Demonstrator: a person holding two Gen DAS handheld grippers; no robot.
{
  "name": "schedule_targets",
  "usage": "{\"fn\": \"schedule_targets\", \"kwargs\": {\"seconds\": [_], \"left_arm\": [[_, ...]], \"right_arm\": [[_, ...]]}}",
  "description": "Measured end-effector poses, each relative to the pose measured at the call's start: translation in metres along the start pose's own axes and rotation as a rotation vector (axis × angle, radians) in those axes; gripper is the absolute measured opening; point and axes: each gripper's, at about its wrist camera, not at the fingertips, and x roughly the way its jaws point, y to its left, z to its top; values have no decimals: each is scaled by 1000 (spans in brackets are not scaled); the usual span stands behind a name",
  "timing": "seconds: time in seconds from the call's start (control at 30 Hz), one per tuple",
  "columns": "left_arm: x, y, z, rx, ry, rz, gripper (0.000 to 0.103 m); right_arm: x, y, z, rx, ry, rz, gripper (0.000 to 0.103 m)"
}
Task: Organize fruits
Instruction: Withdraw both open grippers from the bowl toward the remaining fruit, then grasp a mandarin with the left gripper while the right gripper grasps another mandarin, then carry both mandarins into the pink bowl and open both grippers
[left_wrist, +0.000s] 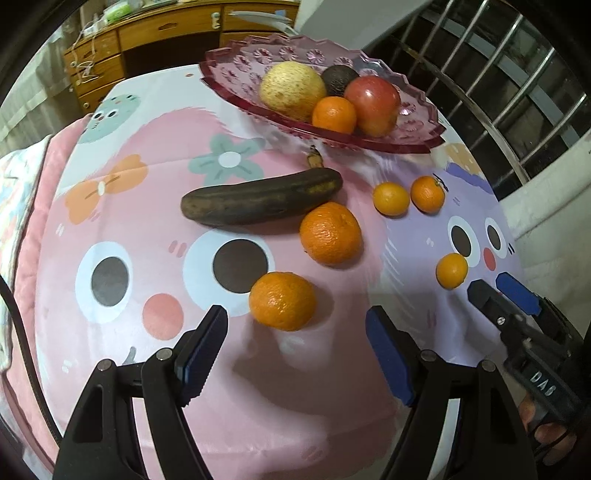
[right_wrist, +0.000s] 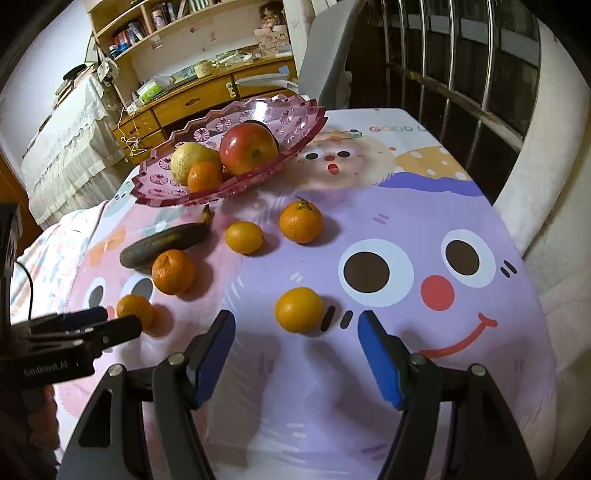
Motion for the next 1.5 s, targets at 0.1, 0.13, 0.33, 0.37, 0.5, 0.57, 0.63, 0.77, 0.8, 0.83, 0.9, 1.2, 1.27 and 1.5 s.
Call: {"fn": "schedule_targets", "kwargs": {"seconds": [0.1,0.13,0.33,0.37,0.5,0.57,0.63,0.77,0.8,0.83,0.9,1.2,1.27,1.5], "left_arm": [[3,-1,1,19,-10,-22,73],[5,-1,2,28,-14,-27,73],[18,0,6,46,0,-29,60],[20,1,7,47,0,-29,57],[23,7,13,36,-2,-32,43],[25,10,16,26,5,-41,40],[26,14,19,16,6,-56,40],[27,15,20,10,-2,-61,39],[27,15,19,10,-4,-61,39],[27,15,19,10,-6,-61,39],[27,16,19,1,-9,-61,39],[-3,35,25,-87,-108,-17,38],[-11,39,31,-108,-119,-7,38],[-41,48,60,-174,-172,-23,38]], "right_arm": [[2,5,-7,-25,-38,-52,64],[4,6,-9,-31,-49,-50,63],[18,13,-14,-49,-49,-84,54],[20,14,-14,-50,-46,-85,54],[31,15,-12,-60,-23,-103,47],[33,15,-11,-58,-14,-110,44],[36,15,-9,-59,-2,-110,40],[40,15,-6,-68,19,-119,35],[40,15,-5,-65,24,-114,35],[40,14,-4,-61,28,-108,35],[40,13,-3,-53,36,-99,34],[33,27,13,-123,58,-4,34],[31,33,19,-149,65,7,34],[18,59,50,-227,44,107,34]]}}
